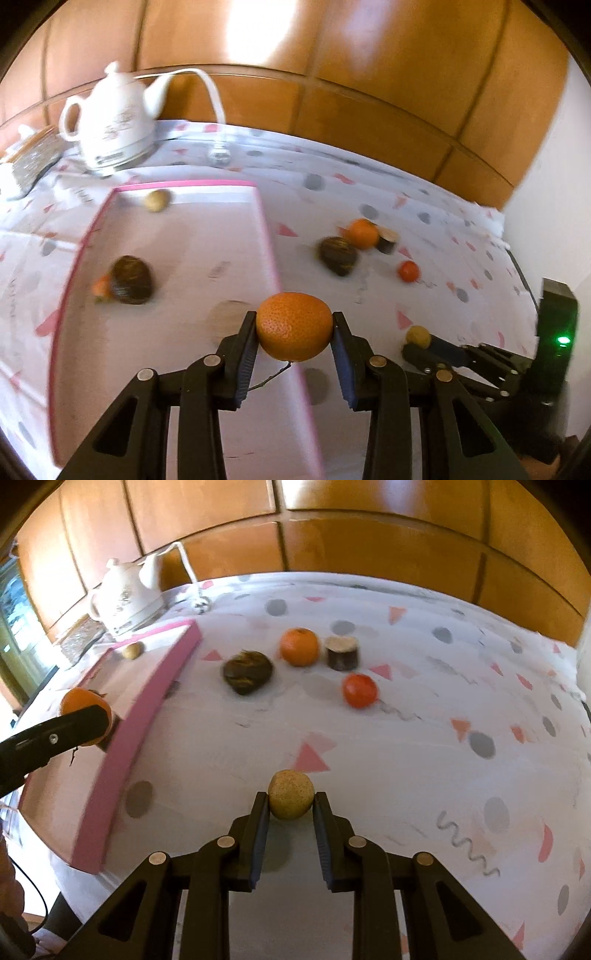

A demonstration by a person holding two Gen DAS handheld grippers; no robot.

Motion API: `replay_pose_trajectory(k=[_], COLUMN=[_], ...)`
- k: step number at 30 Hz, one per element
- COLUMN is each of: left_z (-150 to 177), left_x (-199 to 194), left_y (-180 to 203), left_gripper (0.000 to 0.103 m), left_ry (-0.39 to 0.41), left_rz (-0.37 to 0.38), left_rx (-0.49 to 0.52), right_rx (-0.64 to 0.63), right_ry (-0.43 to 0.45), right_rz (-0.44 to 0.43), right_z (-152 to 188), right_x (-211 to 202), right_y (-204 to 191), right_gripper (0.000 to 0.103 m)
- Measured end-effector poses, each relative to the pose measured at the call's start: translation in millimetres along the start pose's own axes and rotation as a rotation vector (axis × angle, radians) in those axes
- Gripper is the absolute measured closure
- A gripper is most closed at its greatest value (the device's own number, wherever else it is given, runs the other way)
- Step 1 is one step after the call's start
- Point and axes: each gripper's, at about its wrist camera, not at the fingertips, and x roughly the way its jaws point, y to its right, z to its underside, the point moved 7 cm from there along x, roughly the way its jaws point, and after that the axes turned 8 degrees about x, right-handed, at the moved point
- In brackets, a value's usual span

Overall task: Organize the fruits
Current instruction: 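Carry the orange with the left tool while the right tool carries the yellow fruit into the tray, releasing both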

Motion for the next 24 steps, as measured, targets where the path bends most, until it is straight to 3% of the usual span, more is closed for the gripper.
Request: replay_pose_trajectory(k=[11,16,24], left_z=[14.9,16.3,15.7], left_x=[-16.1,-22.3,-25.0], left_y=[-83.4,-96.9,-105.8], left_gripper=[0.064,0.064,0.063], left_ry=[0.012,0.025,0.028], left_rz=[-0.147,-0.197,-0.217], left_rx=[-0.125,-0.129,-0.151], right_rx=[-0.127,-0.157,-0.199], right_ry=[0.017,0.023,0.036], right_rz=[-0.123,-0.179,-0.209], right_z=[-28.4,-47.9,-73.7], right_x=[-1.7,2.5,14.2], right_y=[-71.6,-102.9,-141.2], right_gripper=[0.079,0.079,0.079])
